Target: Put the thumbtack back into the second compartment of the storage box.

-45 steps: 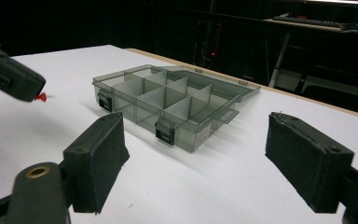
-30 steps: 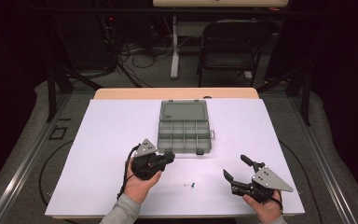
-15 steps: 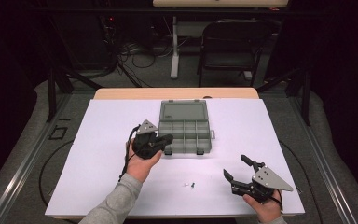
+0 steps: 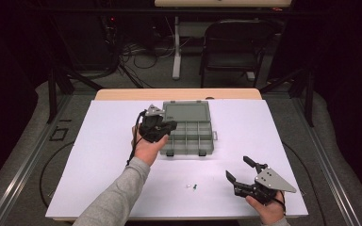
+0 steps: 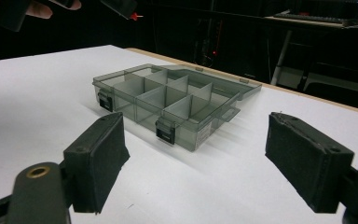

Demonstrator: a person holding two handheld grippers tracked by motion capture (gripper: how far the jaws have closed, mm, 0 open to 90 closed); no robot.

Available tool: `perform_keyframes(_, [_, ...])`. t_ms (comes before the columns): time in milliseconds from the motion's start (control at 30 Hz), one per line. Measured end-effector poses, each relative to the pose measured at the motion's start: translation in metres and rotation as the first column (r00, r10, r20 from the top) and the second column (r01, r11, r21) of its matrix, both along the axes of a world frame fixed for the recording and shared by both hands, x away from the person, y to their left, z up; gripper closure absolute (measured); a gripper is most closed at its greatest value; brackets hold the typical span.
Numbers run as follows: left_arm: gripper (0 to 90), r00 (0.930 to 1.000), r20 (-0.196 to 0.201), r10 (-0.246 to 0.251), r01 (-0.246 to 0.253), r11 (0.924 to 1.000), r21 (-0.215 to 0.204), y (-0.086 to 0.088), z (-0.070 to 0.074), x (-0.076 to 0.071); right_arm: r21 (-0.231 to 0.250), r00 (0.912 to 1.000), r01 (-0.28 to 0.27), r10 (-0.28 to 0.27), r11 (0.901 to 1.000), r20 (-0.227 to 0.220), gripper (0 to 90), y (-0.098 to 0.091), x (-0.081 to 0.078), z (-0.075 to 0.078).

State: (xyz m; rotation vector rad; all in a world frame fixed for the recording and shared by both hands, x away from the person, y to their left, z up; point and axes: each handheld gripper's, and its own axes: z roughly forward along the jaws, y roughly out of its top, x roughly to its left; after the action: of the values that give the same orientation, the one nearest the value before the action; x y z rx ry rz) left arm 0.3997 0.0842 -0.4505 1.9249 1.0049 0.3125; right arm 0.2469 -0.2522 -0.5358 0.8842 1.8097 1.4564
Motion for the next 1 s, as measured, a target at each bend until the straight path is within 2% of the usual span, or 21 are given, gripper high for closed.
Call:
perform_keyframes(367, [85.5, 0.9975, -0.039, 0.058, -0.058, 0.9982, 0.013, -0.002, -0.012, 0.022, 0.0, 1.0, -0.002, 0.002, 1.0, -0.002, 19.7, 0.0, 0.0, 0.0])
perform_keyframes(500, [85.4, 0.9971, -0.044, 0.062, -0.06, 0.9976, 0.034, -0.006, -0.015, 0.028, 0.0, 1.0, -0.003, 0.003, 1.0, -0.005, 19.7, 0.0, 0.0, 0.0])
perform_keyframes(667, [85.5, 0.9955, -0.061, 0.073, -0.071, 0.997, 0.029, -0.01, -0.021, 0.035, 0.001, 1.0, -0.004, 0.004, 1.0, -0.006, 19.7, 0.0, 0.0, 0.0])
perform_keyframes(1000, [85.5, 0.9939, -0.082, 0.073, -0.07, 0.9964, 0.049, -0.023, -0.032, 0.044, 0.001, 0.9999, -0.008, 0.008, 1.0, -0.008, 19.7, 0.001, 0.0, -0.001])
